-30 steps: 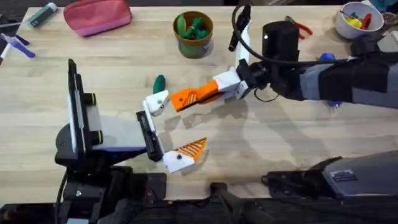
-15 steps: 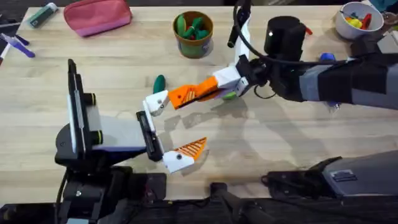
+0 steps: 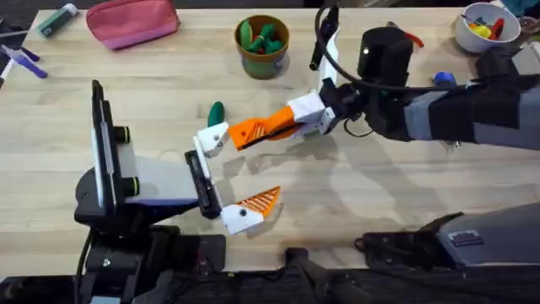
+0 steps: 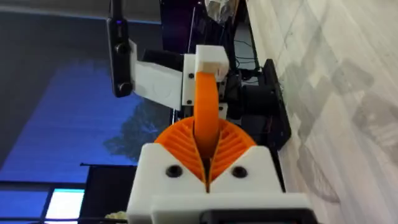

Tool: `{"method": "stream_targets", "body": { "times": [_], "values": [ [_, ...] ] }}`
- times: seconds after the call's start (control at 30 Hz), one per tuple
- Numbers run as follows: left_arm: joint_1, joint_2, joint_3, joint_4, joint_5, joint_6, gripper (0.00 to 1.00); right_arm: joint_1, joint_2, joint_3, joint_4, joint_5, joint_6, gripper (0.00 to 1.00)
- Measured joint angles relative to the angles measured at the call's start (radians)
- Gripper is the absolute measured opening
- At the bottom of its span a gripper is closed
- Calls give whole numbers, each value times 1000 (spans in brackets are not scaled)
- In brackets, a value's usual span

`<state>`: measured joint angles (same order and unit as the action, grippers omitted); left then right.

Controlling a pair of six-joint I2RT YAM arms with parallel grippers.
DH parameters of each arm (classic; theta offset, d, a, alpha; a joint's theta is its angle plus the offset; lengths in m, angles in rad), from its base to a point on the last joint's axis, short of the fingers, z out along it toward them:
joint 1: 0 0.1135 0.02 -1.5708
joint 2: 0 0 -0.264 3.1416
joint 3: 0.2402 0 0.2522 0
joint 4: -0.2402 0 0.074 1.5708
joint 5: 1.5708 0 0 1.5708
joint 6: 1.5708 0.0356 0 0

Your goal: Pick up the gripper from the table and insert it into the empty holder that is missing its gripper. Then pick up a screw, insert it into the mounting hole, and use the screwdriver to tighten it. Finally, clean up the table by picking up the vegetable and placing it into the bucket.

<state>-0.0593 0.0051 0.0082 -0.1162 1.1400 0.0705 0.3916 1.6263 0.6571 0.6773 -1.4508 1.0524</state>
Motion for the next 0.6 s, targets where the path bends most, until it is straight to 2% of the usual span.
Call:
{"method": "stream_targets", "body": {
  "times": [0.27, 0.6],
  "values": [
    [0, 0, 0, 0, 0, 1, 985, 14, 52, 0, 143, 7, 62, 20],
    [0, 0, 0, 0, 0, 0, 987, 37, 52, -2, 158, 43, 97, 20]
  ]
}}
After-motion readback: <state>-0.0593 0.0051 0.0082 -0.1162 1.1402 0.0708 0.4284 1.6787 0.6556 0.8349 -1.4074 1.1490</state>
